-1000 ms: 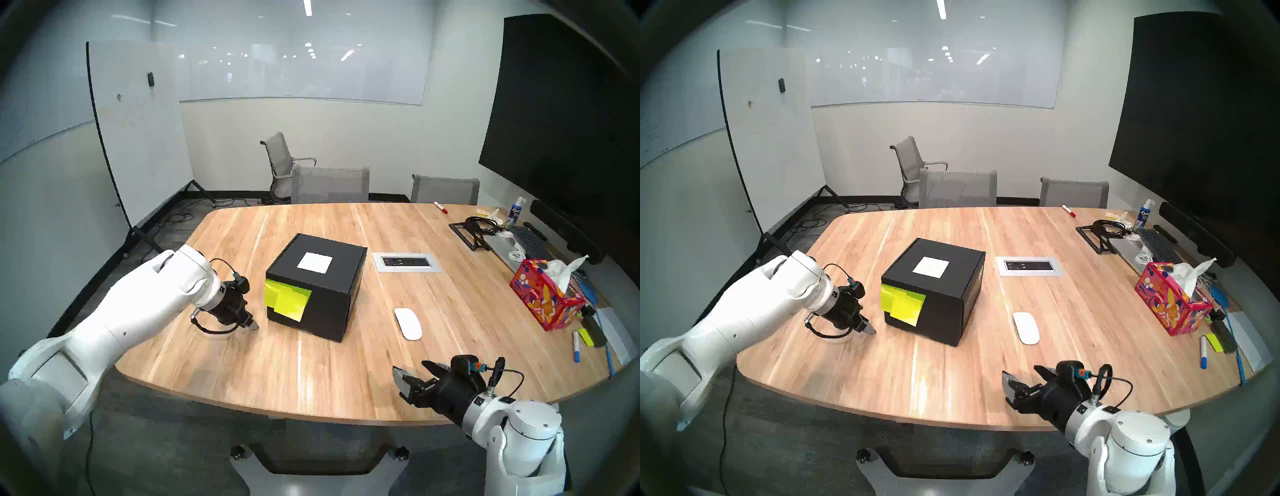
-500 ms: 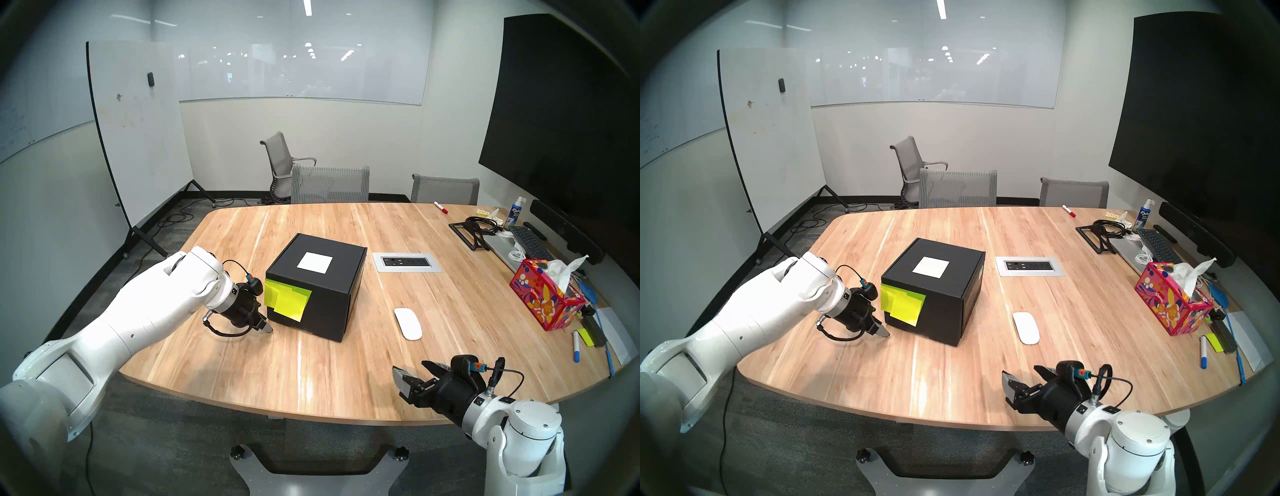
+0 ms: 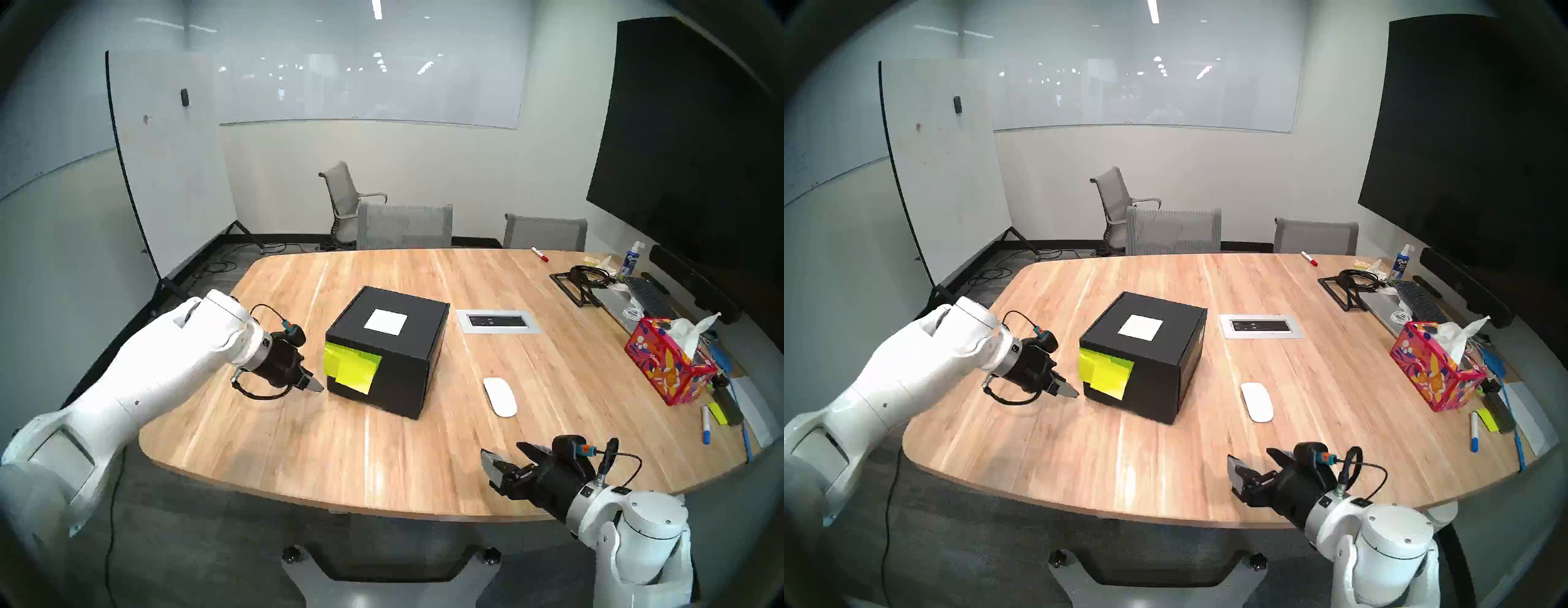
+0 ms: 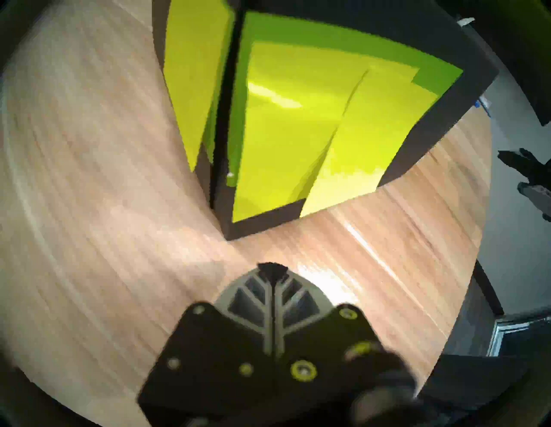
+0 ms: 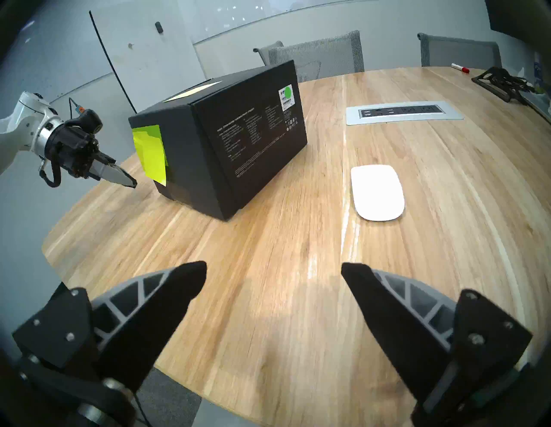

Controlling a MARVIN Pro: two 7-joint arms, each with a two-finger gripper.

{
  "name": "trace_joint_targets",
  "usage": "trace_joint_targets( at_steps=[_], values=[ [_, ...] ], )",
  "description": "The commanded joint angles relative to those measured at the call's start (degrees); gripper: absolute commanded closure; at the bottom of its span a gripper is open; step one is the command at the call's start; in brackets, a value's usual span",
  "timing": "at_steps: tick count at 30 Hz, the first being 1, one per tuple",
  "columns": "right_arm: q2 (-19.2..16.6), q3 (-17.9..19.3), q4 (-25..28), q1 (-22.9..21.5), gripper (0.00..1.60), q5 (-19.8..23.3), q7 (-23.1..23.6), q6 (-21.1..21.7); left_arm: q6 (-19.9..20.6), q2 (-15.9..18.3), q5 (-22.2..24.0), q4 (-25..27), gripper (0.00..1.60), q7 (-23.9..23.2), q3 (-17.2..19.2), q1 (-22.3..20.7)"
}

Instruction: Open the box and place the mouse inside

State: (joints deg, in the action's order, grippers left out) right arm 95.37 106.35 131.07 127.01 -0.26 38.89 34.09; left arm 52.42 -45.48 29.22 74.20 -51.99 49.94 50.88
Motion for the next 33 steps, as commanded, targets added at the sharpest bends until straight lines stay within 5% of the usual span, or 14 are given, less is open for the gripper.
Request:
trace_joint_targets(
  at_steps=[1,15,33],
  values=[
    [-0.06,0.05,1.32,-0.18,0.00,-0.06,-0.06,-0.17,1.13,1.14,2.00,0.37,1.60,-1.41,2.07,-0.87],
    [0.03,0.09,1.31,-0.22,0.00,-0.17,0.05,-0.17,-1.78,-0.55,9.70,-6.15,1.60,-3.76,6.30,1.31],
    [0.14,0.12,1.32,-0.24,0.00,-0.31,0.17,-0.17,-2.31,-0.43,11.45,-8.24,1.60,-4.92,5.25,0.56]
  ],
)
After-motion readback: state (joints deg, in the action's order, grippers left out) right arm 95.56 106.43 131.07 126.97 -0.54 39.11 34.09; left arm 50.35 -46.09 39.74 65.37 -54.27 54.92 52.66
